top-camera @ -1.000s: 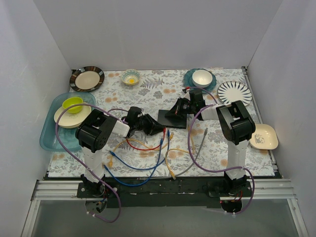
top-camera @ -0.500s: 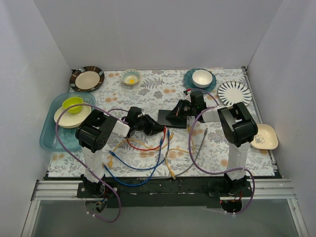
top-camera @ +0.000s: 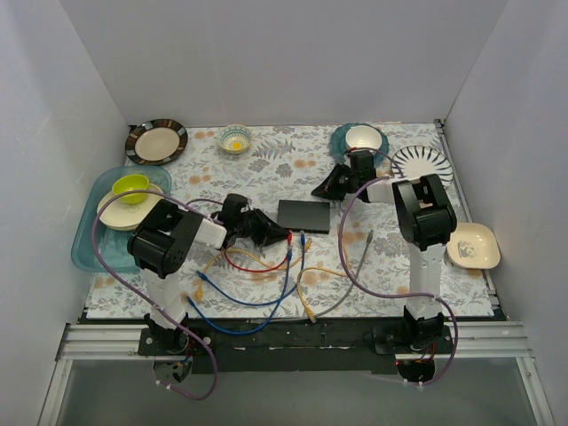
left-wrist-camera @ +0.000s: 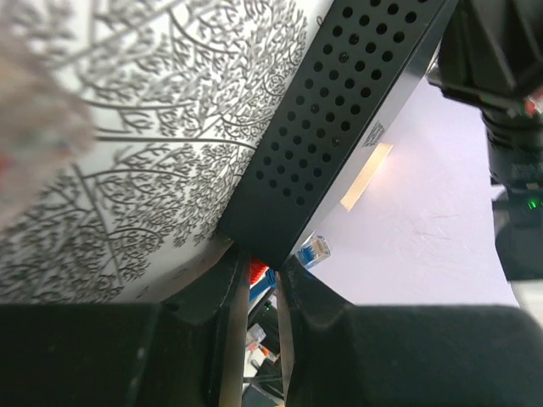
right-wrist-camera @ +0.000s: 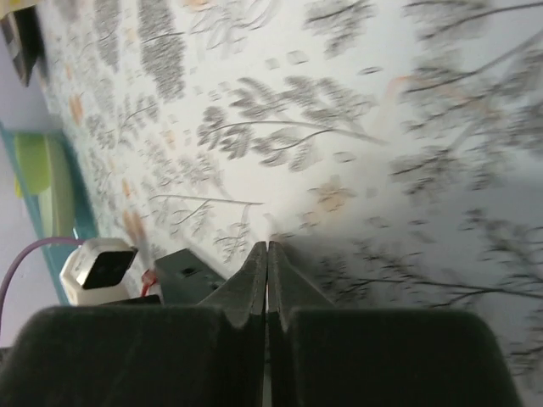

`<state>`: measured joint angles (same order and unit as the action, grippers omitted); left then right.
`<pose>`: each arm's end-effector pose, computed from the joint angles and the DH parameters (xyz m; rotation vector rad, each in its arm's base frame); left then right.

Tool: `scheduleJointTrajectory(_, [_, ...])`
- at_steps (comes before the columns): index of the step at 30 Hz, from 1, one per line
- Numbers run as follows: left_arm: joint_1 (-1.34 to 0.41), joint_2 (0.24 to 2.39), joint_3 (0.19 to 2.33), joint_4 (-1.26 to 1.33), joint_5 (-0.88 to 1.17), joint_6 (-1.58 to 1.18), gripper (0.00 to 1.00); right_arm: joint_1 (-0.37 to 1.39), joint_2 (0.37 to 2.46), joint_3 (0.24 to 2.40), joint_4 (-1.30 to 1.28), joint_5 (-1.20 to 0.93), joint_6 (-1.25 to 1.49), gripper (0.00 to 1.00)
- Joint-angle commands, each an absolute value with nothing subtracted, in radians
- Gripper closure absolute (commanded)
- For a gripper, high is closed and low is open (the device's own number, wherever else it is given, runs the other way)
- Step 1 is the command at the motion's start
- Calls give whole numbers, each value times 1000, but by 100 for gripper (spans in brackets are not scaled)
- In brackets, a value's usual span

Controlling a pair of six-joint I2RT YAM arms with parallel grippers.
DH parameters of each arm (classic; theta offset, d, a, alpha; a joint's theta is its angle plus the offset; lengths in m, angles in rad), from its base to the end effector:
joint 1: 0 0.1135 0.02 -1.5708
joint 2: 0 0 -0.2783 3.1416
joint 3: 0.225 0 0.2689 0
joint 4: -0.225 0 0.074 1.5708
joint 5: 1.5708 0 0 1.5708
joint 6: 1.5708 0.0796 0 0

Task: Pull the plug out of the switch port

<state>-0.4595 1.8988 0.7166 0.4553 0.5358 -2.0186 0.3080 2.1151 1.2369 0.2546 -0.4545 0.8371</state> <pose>0.3144 -0.2009 0.0625 1.6005 -2.0753 1.3365 0.4619 0.1836 0.1032 0.3446 2.3338 1.1058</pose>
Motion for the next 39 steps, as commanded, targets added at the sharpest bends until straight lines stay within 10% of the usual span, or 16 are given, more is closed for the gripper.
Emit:
scheduleJointTrajectory(1, [-419,1927,701,307,515,-1977,100,290,2152,1292,152,-428,790,99])
scheduleJointTrajectory(16, [-382,2034,891,192,577,-1858,64,302,2040,1013,244,-462,790,99])
scheduleJointTrajectory(39, [-379,2043,867,203,580,-1790,69,413,2003,1040,456,-633,905,99])
